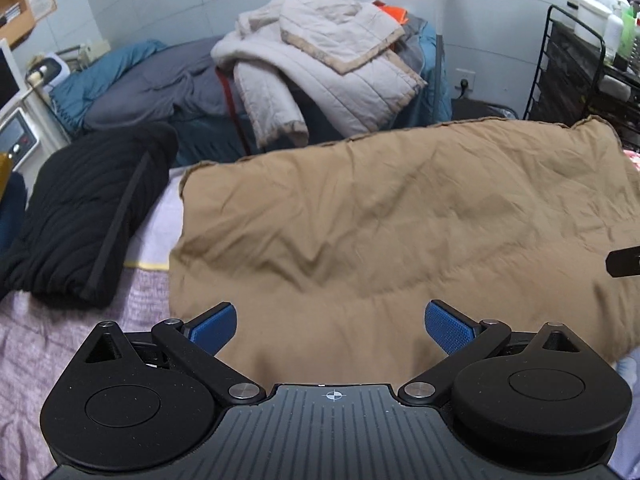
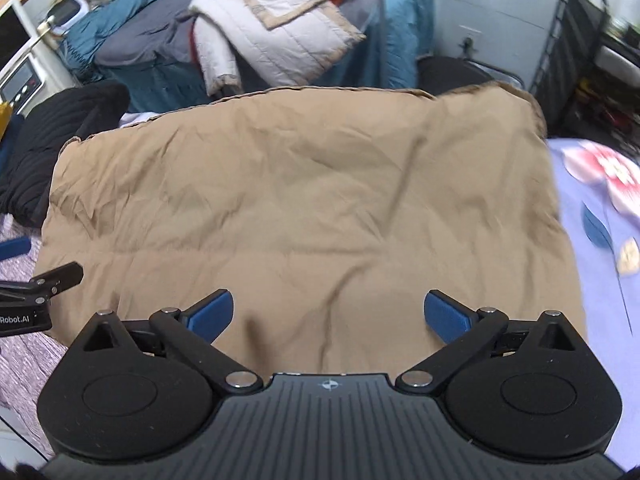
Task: Fold large clothes
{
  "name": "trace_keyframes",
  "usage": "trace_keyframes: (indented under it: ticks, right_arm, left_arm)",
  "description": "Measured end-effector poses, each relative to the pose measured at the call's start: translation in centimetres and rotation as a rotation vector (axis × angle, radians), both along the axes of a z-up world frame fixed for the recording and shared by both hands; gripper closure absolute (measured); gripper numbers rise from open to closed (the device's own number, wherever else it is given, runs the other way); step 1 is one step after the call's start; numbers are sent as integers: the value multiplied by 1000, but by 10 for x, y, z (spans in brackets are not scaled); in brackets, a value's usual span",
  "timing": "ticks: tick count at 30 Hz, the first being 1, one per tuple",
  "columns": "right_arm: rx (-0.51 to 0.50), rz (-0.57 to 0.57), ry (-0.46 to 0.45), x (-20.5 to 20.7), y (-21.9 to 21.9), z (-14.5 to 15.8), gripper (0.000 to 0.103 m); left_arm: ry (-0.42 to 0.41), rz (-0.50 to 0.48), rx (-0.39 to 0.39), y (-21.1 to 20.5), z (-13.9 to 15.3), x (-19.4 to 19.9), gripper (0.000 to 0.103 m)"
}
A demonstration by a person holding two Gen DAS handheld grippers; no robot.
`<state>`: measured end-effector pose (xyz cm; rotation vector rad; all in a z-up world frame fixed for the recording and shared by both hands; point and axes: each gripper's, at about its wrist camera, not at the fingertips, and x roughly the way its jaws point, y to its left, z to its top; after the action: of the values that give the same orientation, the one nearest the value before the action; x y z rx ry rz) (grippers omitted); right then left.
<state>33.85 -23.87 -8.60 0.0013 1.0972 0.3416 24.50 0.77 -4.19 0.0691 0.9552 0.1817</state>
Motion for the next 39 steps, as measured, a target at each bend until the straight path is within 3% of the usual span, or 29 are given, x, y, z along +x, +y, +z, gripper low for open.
trace_keyframes:
  ticks: [9,15,20,29,39]
  right_arm:
    - [-66,-55,5,-39,-19,12,0]
    - [-155,65,-66,-59,-7,40,0]
    - [-166,105,-84,-62,5,56,0]
    - [-209,101,-41,-56,17,48,0]
    - [-218,97,-34,-55,17,45,0]
  left_arm:
    - [50,12,20,-14,24,-25,0]
    - [91,-6,-16,-23,42,-41,0]
    - [110,-4,-1,-31,46,-43,0]
    - [159,-32,17,-41,37,-37,0]
    - [158,-36,30,-46,36,-36,0]
